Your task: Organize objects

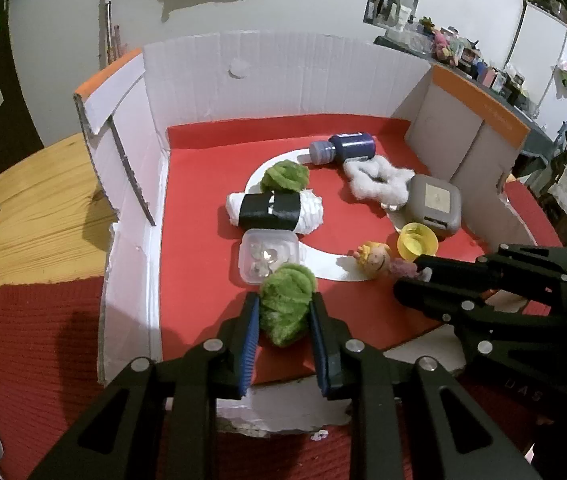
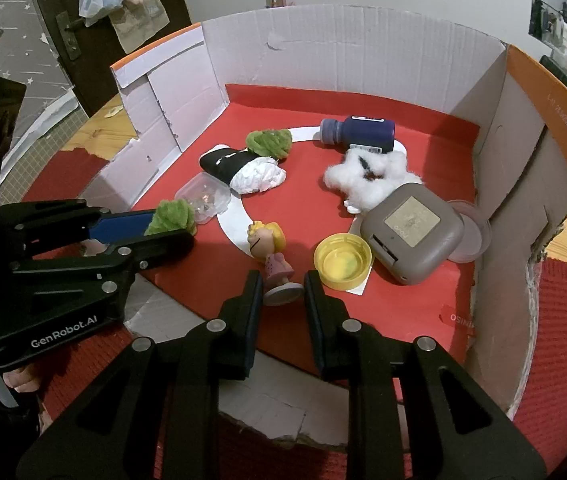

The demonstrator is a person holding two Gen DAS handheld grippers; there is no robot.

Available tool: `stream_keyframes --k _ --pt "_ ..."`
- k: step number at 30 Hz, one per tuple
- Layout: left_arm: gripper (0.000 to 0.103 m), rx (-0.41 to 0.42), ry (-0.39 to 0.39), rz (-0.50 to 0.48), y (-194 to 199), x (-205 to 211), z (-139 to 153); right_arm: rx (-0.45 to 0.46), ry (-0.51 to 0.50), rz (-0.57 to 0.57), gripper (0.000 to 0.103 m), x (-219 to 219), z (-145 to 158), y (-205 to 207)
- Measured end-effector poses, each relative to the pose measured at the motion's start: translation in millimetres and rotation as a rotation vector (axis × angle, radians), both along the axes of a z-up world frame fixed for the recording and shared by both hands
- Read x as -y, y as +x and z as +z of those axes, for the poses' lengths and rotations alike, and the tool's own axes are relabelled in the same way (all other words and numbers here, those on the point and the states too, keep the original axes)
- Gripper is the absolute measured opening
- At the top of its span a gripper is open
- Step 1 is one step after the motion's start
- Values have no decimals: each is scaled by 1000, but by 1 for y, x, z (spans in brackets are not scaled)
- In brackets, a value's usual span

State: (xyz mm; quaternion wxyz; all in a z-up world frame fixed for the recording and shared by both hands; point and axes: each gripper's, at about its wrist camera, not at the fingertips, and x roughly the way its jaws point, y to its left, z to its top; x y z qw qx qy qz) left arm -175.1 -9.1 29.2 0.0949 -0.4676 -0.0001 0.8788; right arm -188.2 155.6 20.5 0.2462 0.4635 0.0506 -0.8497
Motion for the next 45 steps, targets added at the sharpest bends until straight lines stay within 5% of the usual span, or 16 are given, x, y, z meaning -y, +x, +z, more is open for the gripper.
stream_keyframes --k 3,7,16,45 --pt "27 -8 0 3 0 -1 1 -5 -2 -2 20 0 1 1" --pt "44 -31 -10 18 3 0 6 -14 -5 -1 21 -1 2 2" --pt "63 -68 -28 38 11 1 11 -37 -22 -2 21 -4 8 9" --pt "79 -116 -55 84 32 11 17 -87 -40 -30 29 -8 18 26"
